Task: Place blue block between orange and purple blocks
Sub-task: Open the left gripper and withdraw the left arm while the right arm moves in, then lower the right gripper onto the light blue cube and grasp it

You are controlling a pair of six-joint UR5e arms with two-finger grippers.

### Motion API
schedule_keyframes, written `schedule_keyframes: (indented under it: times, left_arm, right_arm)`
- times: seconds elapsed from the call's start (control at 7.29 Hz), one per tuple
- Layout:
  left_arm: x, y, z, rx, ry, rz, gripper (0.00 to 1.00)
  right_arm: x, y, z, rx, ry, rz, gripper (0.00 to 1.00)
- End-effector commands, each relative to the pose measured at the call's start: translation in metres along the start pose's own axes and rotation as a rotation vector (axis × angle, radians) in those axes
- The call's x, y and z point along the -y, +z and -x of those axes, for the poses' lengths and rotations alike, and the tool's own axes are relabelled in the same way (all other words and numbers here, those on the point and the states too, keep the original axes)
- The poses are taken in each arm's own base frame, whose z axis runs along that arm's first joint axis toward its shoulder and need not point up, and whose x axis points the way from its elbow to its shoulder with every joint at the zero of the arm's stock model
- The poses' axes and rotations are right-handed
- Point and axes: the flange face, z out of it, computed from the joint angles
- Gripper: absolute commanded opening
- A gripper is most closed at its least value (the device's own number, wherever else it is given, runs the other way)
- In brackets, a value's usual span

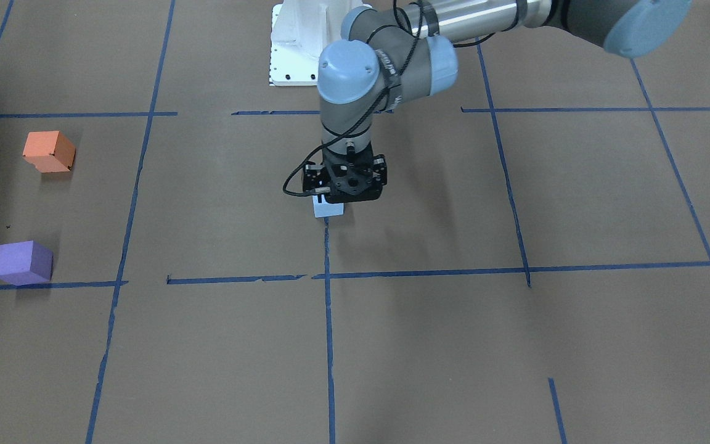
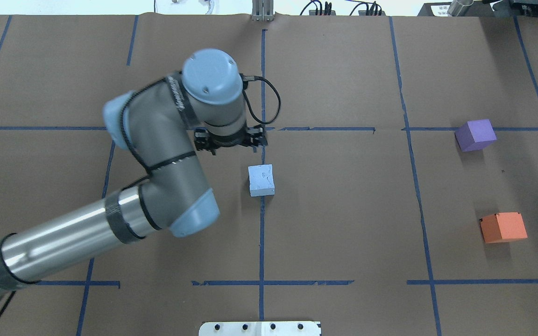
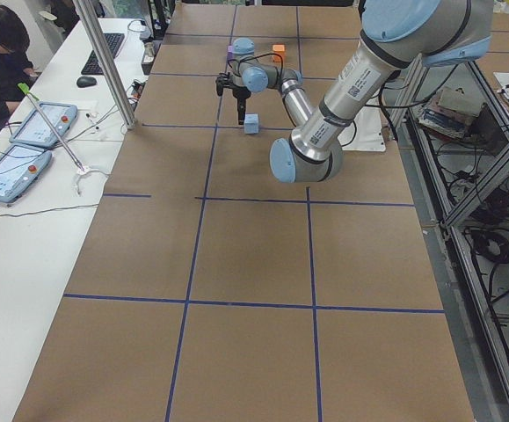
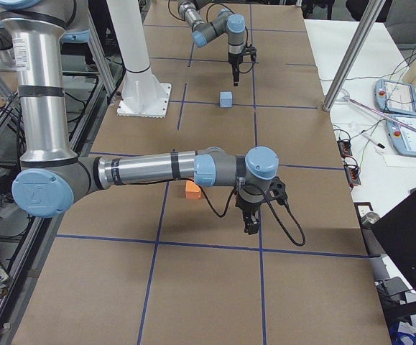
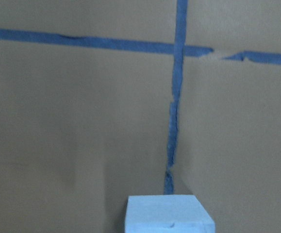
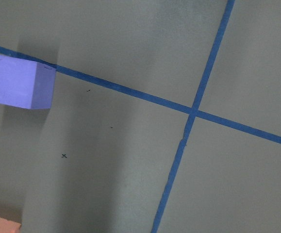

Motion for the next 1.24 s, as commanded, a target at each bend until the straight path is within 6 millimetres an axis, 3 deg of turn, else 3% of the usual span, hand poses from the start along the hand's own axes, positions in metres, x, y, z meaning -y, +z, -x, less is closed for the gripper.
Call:
schedule_keyframes:
  times: [0.0,0.14,0.27,0.41,0.55,0.69,0.82,1.1]
  left_arm:
    - [0.04,-0.065,0.139,0.046,0.135,0.011,1.0]
    - [0.061,-0.074,0.213,0.068,0.204,0.02,1.0]
    - [0.081,-0.085,0.28,0.074,0.251,0.039,1.0]
    - [0.094,-0.096,0.359,0.094,0.229,0.042,1.0]
    - [0.094,-0.101,0.426,0.115,0.244,0.056,1.0]
    - [0.076,-0.097,0.475,0.133,0.278,0.08,1.0]
    - [0.079,-0.112,0.514,0.142,0.318,0.069,1.0]
    - [0.042,-0.117,0.608,0.069,0.279,0.111,1.0]
  right_arm:
    - [0.021,-0.022,0.032,0.064,-0.034,-0.06,1.0]
    - [0.031,-0.022,0.051,0.067,-0.013,-0.057,1.0]
    - [0.055,-0.016,0.089,0.082,0.104,-0.04,1.0]
    - [0.086,-0.025,0.153,0.093,0.119,-0.056,1.0]
    - [0.11,-0.03,0.219,0.102,0.127,-0.066,1.0]
    - [0.127,-0.031,0.29,0.079,0.148,-0.087,1.0]
    - [0.132,-0.013,0.371,0.07,0.154,-0.084,1.0]
    - [0.137,0.033,0.534,0.035,0.222,-0.109,1.0]
